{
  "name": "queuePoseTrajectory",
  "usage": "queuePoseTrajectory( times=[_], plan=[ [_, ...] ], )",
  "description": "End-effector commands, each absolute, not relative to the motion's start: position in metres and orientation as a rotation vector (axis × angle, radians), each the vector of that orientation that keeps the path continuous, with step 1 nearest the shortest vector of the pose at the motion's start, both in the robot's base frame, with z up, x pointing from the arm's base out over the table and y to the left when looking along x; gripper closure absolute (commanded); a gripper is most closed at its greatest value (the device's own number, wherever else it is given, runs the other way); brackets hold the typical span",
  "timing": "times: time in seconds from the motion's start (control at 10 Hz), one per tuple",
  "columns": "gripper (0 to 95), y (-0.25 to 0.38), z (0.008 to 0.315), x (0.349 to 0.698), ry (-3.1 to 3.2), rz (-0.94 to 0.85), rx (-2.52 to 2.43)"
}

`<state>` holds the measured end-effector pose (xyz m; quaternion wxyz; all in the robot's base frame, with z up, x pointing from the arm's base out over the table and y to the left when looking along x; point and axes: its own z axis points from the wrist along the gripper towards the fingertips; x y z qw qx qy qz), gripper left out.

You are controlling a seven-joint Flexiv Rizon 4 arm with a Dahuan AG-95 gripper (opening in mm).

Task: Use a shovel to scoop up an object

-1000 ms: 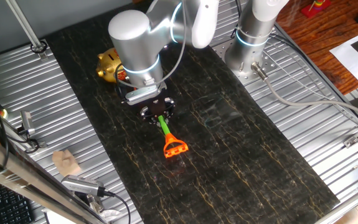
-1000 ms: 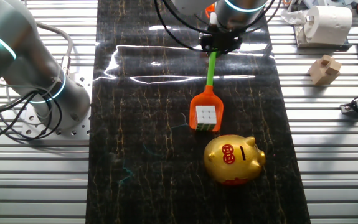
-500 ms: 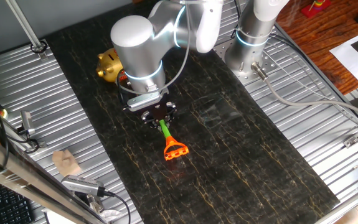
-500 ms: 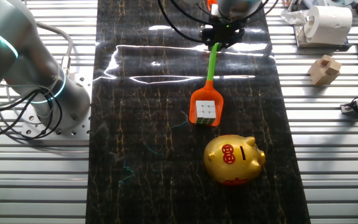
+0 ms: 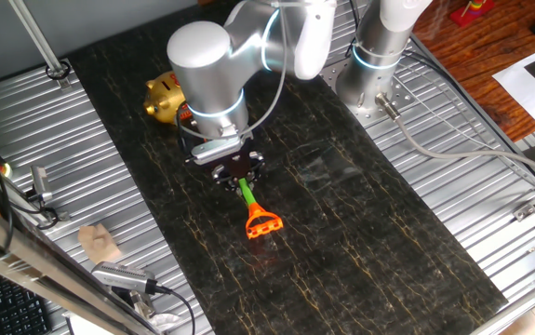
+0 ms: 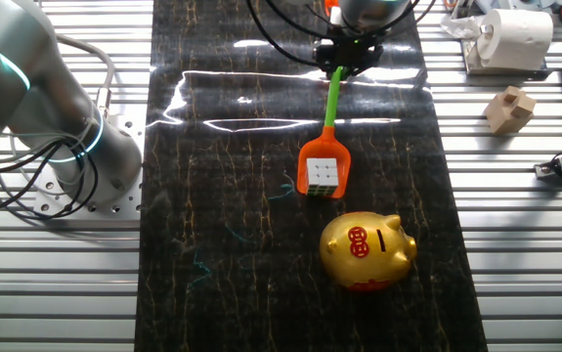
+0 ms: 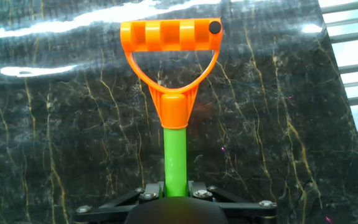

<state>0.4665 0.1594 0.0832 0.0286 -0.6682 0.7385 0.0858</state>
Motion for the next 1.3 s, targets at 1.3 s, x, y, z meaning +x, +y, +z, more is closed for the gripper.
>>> queuePoseTrajectory(
  times=[1.3],
  plan=[
    [95.0,0.1616,0.0797,0.4692,2.292,0.273,-2.038]
  ],
)
